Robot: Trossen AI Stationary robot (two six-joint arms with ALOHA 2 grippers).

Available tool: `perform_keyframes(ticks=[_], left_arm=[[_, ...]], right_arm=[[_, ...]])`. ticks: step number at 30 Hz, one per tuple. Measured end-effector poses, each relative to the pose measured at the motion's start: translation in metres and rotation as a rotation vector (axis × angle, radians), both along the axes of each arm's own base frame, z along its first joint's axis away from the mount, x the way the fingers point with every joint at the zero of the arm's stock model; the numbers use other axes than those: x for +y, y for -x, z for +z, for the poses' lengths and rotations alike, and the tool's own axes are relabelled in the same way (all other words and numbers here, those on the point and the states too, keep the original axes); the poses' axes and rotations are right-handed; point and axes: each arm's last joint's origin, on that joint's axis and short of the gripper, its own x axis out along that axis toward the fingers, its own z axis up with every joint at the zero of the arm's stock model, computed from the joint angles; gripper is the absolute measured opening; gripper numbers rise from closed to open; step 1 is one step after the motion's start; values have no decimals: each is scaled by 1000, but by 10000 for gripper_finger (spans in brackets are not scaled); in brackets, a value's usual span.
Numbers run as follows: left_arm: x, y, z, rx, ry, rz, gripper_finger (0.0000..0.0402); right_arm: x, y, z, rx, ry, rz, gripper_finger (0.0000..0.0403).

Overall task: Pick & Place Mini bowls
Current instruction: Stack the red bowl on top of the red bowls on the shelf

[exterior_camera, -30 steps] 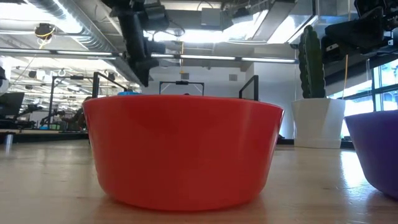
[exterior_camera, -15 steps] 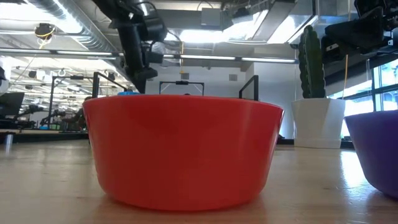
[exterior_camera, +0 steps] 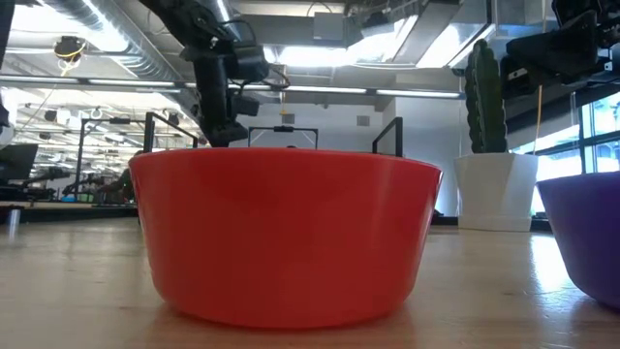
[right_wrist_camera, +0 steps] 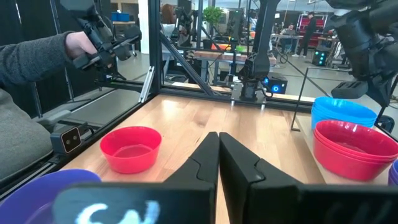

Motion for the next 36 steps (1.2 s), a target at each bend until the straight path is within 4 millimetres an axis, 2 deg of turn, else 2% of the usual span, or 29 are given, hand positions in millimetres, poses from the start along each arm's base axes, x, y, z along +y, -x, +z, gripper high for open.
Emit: perform_keyframes(ticks=[4, 8, 13, 15, 17, 19, 22, 27, 32, 36], left_arm=[[-1, 0, 8, -35, -32, -12, 2], [-18, 3, 36, -128, -87, -80, 1], [-69, 24, 93, -389, -85, -321, 2], [-94, 43, 111, -532, -115, -434, 1], [-117, 66, 120, -702, -155, -567, 1], [-138, 93, 117, -842, -184, -756, 2], [-158, 124, 94, -1001, -213, -985, 2], [-170, 160, 51, -1066, -275, -1028, 2], [-178, 168, 34, -1243, -304, -1275, 1], [-176, 162, 18, -1292, -287, -1259, 2]], right_arm=[[0, 0, 0, 0, 0, 0, 14], [0, 0, 0, 1, 0, 0, 14], [0, 0, 0, 1, 0, 1, 14], [0, 0, 0, 4, 0, 1, 14], [0, 0, -1, 8, 0, 1, 14], [0, 0, -1, 8, 0, 0, 14], [0, 0, -1, 6, 3, 0, 14], [0, 0, 0, -2, 5, 0, 14], [0, 0, 1, -11, 10, -16, 14], [-1, 0, 1, -8, 7, -35, 14]])
